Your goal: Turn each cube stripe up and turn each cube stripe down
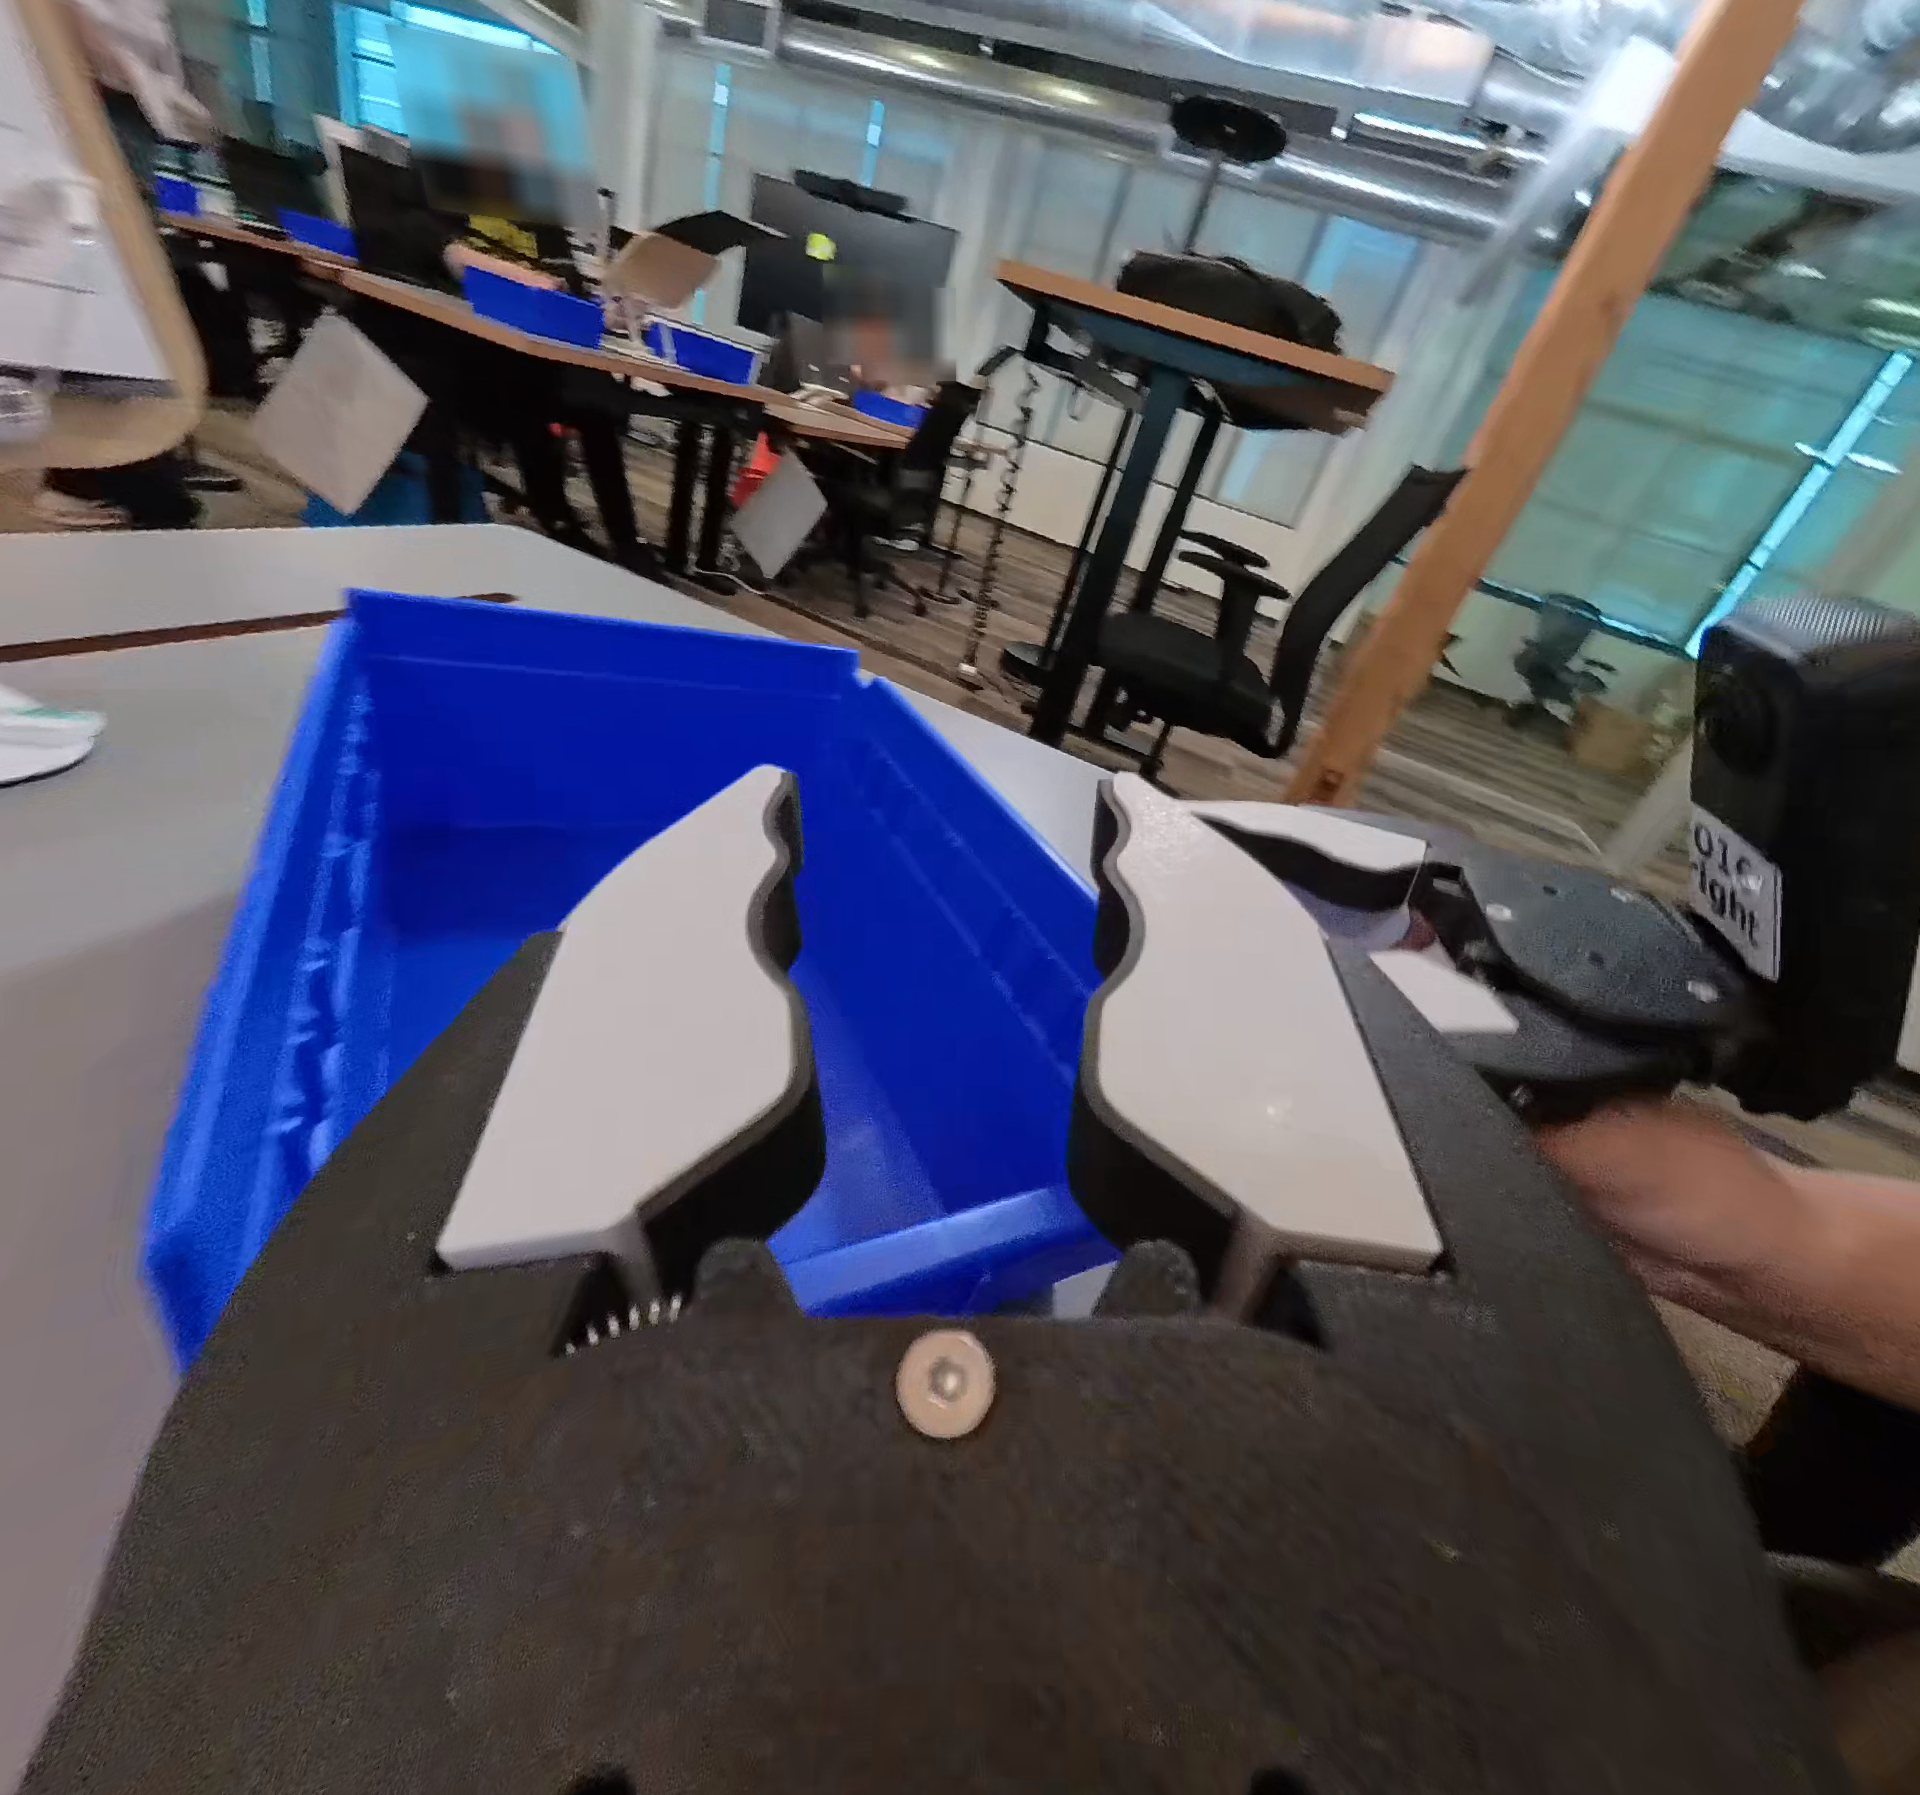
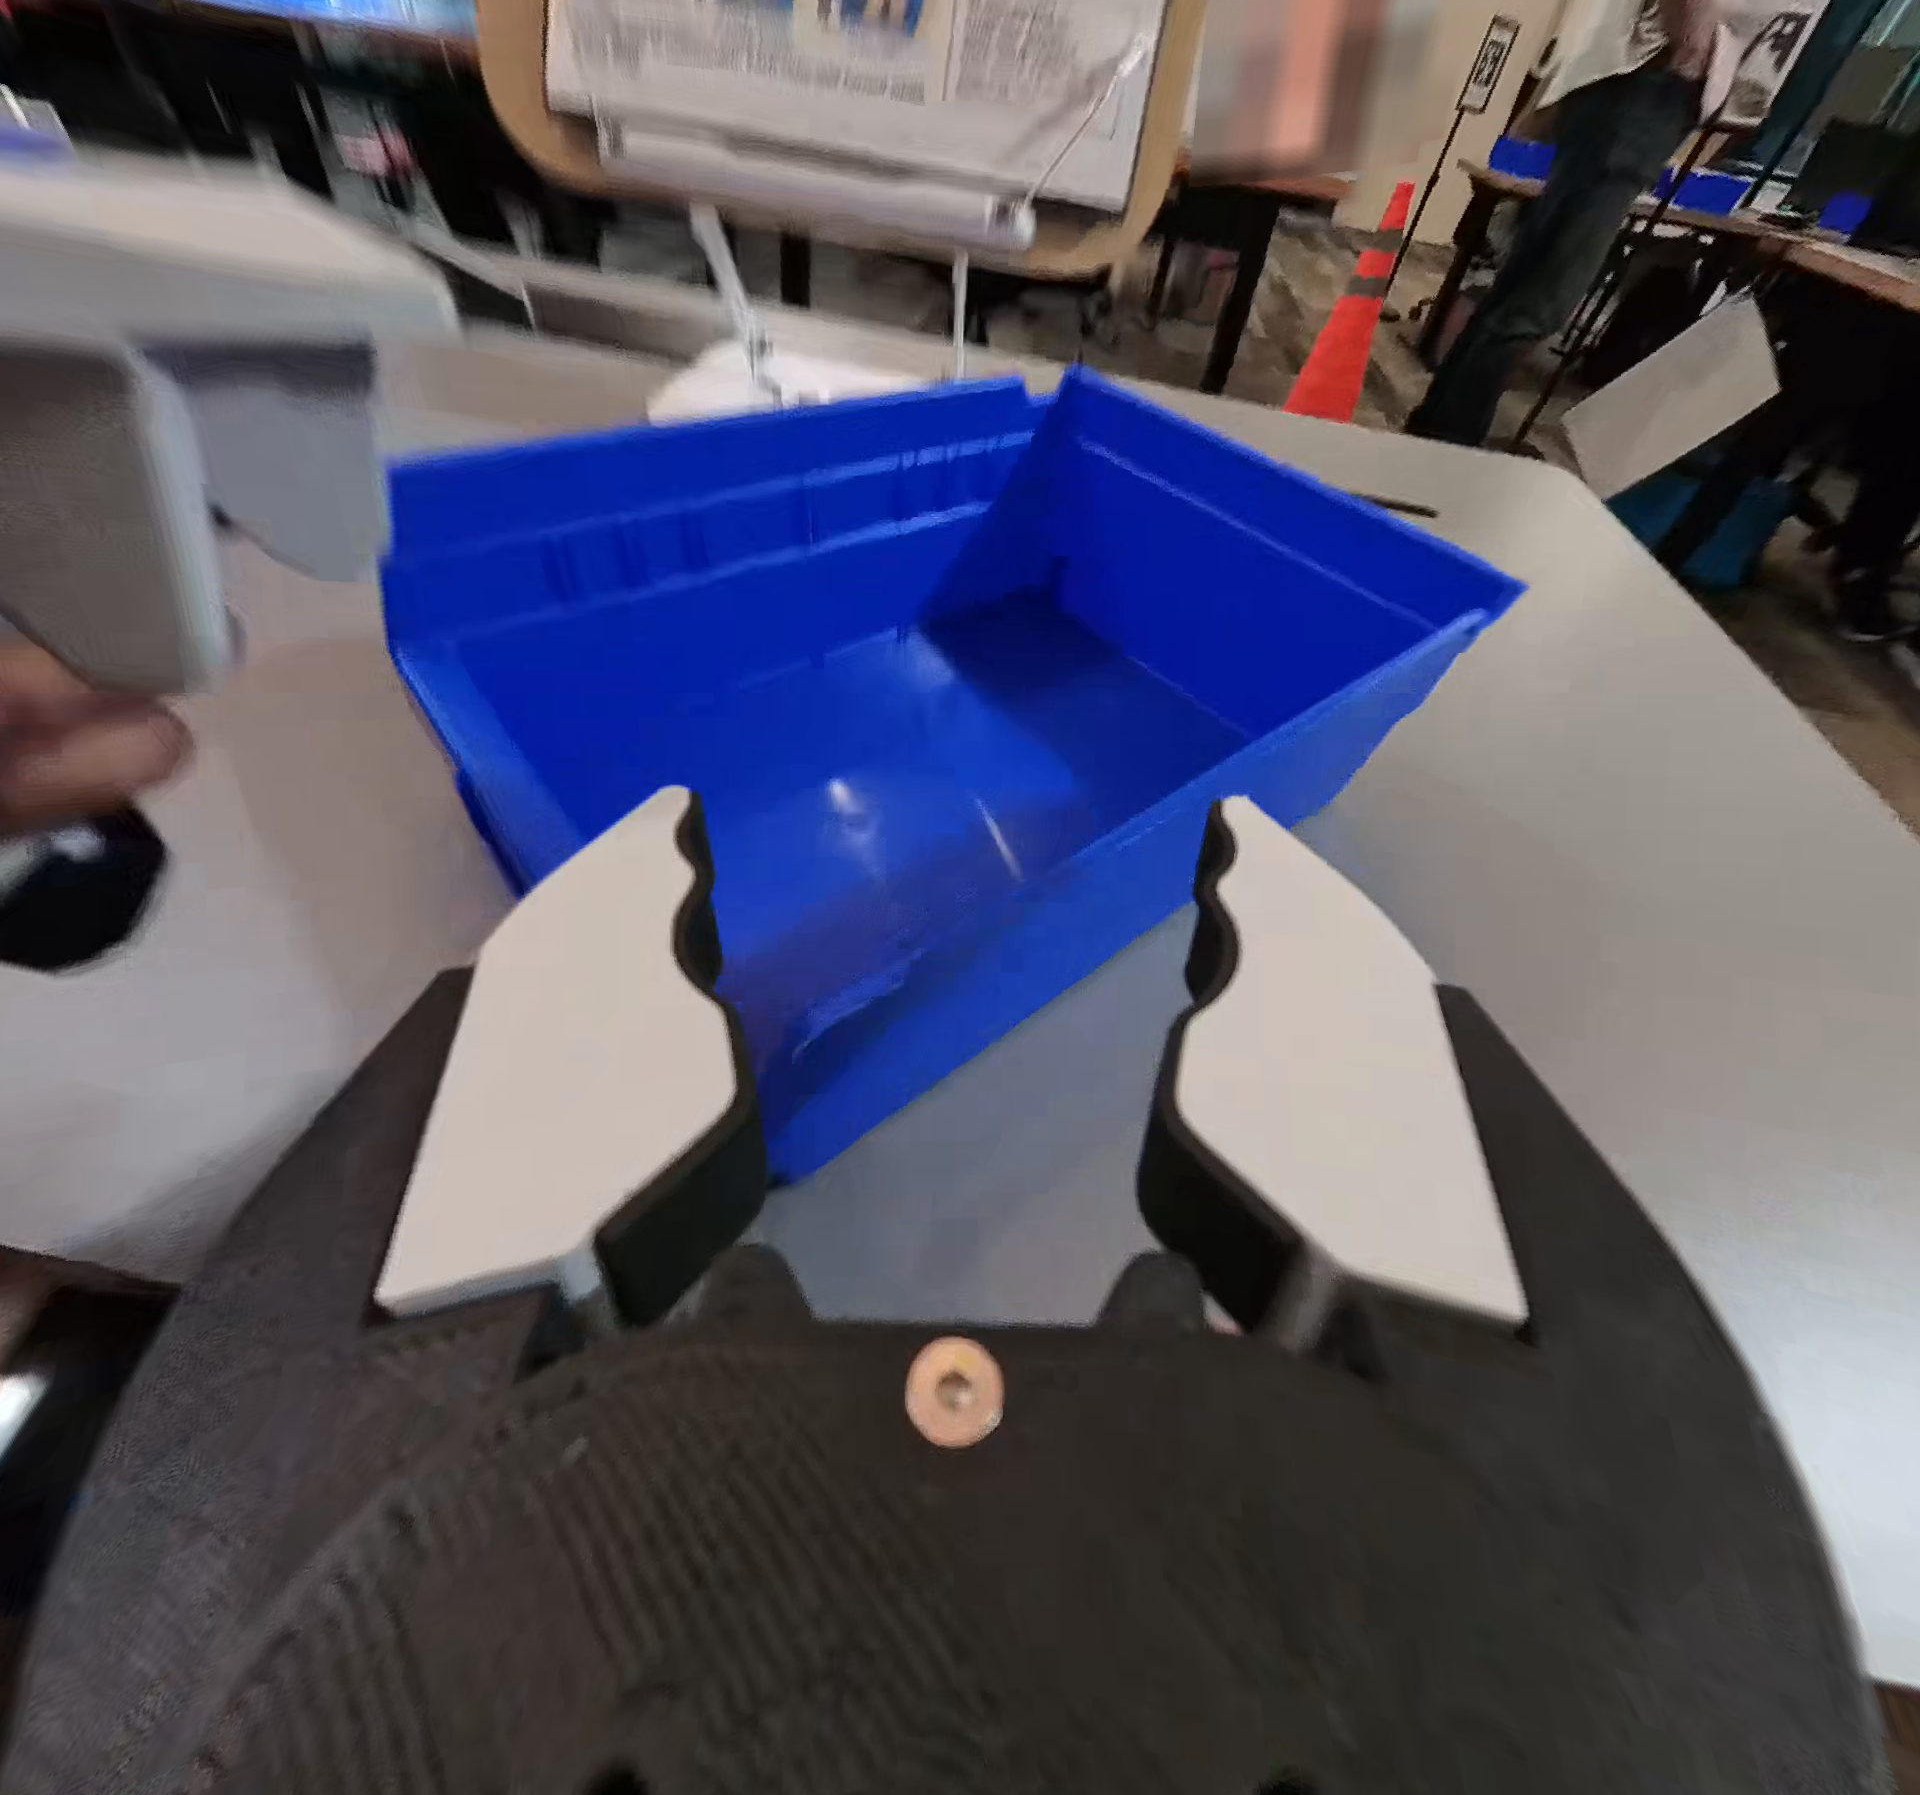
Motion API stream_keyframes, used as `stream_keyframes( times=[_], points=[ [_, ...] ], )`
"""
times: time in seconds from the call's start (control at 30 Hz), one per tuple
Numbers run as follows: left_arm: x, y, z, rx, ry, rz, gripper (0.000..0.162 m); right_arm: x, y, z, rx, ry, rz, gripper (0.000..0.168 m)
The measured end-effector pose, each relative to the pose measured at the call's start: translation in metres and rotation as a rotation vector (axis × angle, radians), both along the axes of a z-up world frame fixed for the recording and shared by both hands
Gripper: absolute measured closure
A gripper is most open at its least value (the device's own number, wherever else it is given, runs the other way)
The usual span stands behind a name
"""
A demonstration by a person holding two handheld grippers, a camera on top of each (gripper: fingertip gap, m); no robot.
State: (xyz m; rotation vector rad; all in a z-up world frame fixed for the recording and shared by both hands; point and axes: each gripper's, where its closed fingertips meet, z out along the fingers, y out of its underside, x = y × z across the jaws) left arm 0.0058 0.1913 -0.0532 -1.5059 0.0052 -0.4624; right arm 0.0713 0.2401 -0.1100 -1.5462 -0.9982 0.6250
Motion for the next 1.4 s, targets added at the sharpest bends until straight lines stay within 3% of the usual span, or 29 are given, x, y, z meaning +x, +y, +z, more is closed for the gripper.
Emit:
stream_keyframes(
  times=[0.07,0.2,0.4,0.5,0.63,0.8,1.17,1.27,1.4],
  points=[
    [-0.015,-0.008,-0.001,-0.005,-0.036,0.052,0.110,-0.008,-0.001,-0.016,0.026,-0.107,-0.008,0.080],
    [-0.035,-0.020,-0.005,-0.020,-0.071,0.109,0.112,-0.012,0.018,-0.019,0.080,-0.117,-0.059,0.086],
    [-0.053,-0.033,-0.010,-0.029,-0.095,0.174,0.116,0.009,0.101,-0.043,-0.075,-0.183,-0.110,0.130],
    [-0.058,-0.034,-0.012,-0.030,-0.111,0.184,0.117,0.013,0.132,-0.051,-0.156,-0.209,-0.036,0.130],
    [-0.065,-0.029,-0.023,-0.065,-0.100,0.173,0.118,0.018,0.157,-0.053,-0.128,-0.258,0.004,0.140],
    [-0.078,-0.025,-0.036,-0.113,-0.106,0.164,0.118,0.030,0.192,-0.052,-0.126,-0.250,0.027,0.141],
    [-0.095,-0.043,-0.039,-0.141,-0.340,0.124,0.119,0.070,0.254,-0.051,-0.171,-0.198,0.013,0.138],
    [-0.100,-0.055,-0.031,-0.099,-0.373,0.153,0.116,0.067,0.258,-0.044,-0.185,-0.089,0.021,0.130],
    [-0.107,-0.052,-0.033,-0.121,-0.236,0.200,0.118,0.079,0.262,-0.027,-0.197,0.017,-0.072,0.104]
  ],
)
